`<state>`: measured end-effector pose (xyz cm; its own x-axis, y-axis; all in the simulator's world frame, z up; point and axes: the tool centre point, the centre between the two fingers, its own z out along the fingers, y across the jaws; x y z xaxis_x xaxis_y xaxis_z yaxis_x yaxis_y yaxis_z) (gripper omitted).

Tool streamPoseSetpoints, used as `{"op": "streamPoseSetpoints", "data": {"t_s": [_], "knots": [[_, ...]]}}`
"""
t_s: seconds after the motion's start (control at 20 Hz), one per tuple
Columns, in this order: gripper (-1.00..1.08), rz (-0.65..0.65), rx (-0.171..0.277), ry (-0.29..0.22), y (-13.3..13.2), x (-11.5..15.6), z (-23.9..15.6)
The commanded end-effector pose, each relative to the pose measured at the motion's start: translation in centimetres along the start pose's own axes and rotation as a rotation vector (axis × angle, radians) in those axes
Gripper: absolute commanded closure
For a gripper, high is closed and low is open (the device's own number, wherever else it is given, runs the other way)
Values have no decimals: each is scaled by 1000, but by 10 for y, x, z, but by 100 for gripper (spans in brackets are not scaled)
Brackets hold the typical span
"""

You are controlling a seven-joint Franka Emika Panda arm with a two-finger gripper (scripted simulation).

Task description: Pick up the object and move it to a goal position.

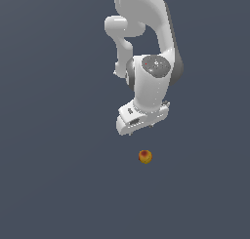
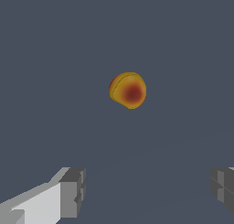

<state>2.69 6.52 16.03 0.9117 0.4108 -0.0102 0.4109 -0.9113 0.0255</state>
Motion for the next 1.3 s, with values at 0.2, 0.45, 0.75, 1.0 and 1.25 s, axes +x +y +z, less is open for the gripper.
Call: {"op": "streamPoseSetpoints", "data": {"t_s": [0.2, 0.45, 0.75, 1.0, 1.25], "knots": [[-92, -190, -1, -2, 0, 17, 12], [-92, -334, 1, -2, 0, 29, 21], [-92, -504, 4, -1, 1, 44, 33], [-92, -644, 7, 2, 2, 55, 43], [-92, -781, 10, 7, 3, 65, 53]]}}
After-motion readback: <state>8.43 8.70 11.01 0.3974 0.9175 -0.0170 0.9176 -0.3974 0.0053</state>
